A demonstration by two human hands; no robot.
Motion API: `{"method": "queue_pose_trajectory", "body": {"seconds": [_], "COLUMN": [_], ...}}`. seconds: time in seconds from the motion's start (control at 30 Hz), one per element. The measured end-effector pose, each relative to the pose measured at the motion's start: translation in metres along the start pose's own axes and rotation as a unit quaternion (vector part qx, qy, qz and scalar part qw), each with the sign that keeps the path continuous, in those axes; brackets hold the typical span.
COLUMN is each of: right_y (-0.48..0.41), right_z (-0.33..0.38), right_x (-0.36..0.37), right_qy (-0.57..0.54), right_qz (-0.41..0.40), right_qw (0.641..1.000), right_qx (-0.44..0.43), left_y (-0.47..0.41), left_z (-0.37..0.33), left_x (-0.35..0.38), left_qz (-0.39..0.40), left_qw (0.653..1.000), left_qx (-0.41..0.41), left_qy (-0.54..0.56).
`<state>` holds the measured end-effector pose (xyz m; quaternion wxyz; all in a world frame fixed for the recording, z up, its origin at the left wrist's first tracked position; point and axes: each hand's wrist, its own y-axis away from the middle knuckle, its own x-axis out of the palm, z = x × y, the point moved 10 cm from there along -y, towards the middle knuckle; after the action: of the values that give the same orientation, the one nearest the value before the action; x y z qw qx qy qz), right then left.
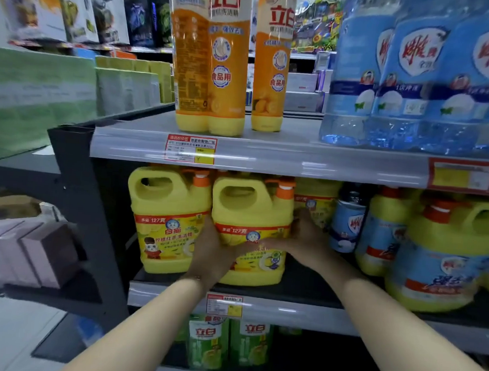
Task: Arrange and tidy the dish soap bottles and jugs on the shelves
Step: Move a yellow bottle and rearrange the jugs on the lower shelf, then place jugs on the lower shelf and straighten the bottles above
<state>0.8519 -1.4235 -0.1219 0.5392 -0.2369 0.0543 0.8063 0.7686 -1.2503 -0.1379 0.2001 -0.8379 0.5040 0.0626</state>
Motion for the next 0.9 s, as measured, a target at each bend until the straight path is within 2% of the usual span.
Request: {"method": "queue_pose_trajectory", "body": {"seconds": [0.07, 0.17, 0.3, 0.4, 0.53, 0.63, 0.9], "right_y": [-0.003, -0.005, -0.005, -0.001, 0.004, 0.006, 0.007], "right_z": [-0.009, -0.011, -0.022, -0.019, -0.008, -0.002, 0.001], "right_x": [0.006, 0.019, 0.025, 0.027, 0.031, 0.036, 0.047], "right_qy": [-0.046, -0.077, -0.113, -0.099, -0.078, -0.056, -0.049], "right_qz": [0.037, 0.093, 0.093, 0.093, 0.092, 0.09, 0.075], "right_qw": [0.997, 0.991, 0.987, 0.989, 0.992, 0.994, 0.996], "right_qx": [0.044, 0.063, 0.07, 0.053, 0.024, 0.007, -0.009], "left_y": [-0.003, -0.007, -0.011, -0.012, -0.003, -0.001, -0.003], "left_z": [-0.001, -0.001, -0.01, -0.013, -0.012, -0.012, 0.008], "left_x": [0.002, -0.001, -0.01, -0.025, -0.064, -0.078, -0.088], "left_qz": [0.011, 0.026, 0.046, 0.035, -0.04, -0.074, -0.039], "left_qw": [1.0, 0.994, 0.957, 0.931, 0.92, 0.915, 0.873], "left_qx": [0.003, -0.013, 0.0, 0.005, 0.006, 0.043, 0.167], "left_qy": [-0.022, -0.108, -0.287, -0.364, -0.39, -0.395, -0.456]}}
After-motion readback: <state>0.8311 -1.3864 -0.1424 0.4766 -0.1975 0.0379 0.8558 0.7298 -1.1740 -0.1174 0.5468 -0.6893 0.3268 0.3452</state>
